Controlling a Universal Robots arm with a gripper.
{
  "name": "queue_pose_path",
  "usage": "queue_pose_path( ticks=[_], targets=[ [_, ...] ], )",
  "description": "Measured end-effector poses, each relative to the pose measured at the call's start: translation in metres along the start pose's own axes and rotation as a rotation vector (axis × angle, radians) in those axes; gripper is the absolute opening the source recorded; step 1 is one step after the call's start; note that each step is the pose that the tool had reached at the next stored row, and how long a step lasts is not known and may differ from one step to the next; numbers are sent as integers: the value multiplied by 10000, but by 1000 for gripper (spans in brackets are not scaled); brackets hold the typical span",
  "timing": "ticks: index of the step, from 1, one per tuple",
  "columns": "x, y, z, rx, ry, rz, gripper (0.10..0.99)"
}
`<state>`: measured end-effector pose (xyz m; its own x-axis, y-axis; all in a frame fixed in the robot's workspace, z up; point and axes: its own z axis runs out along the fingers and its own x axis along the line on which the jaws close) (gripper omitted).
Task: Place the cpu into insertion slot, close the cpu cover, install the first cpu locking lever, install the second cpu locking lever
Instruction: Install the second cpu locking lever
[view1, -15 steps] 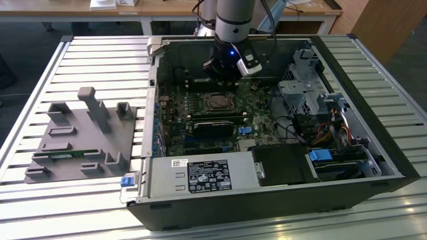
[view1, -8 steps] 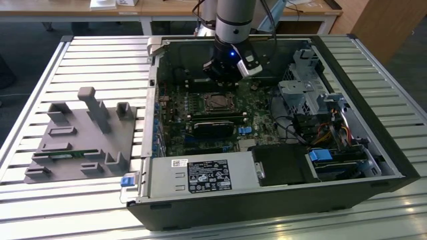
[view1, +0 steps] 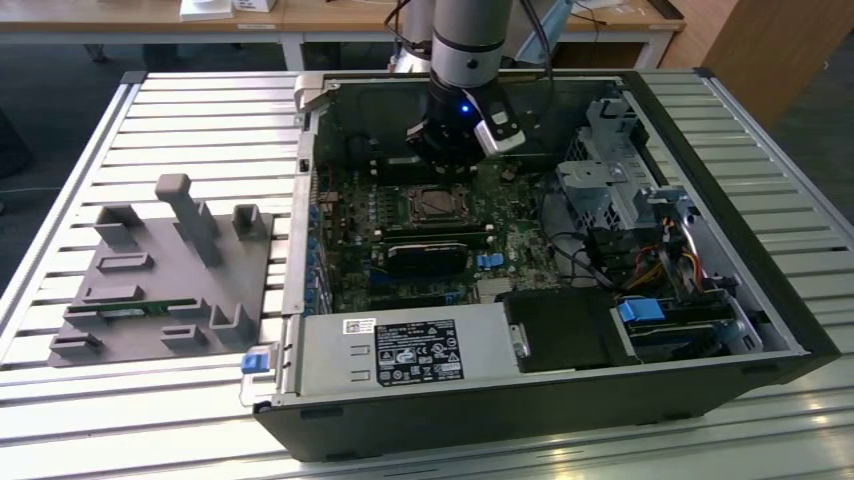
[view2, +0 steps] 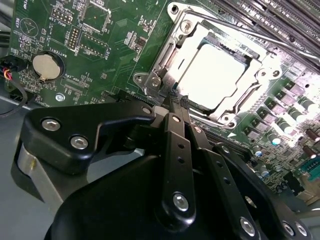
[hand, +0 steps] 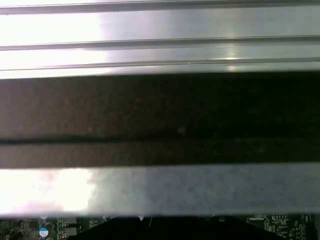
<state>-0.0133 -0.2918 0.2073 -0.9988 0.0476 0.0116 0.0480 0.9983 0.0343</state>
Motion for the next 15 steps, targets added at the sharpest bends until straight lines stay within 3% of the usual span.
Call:
queue_pose_path(
  ticks=[8,15],
  targets=[
    [0,-6,-10,2,1,0,106],
    [3,-1,-135,0,0,0,106]
  ],
)
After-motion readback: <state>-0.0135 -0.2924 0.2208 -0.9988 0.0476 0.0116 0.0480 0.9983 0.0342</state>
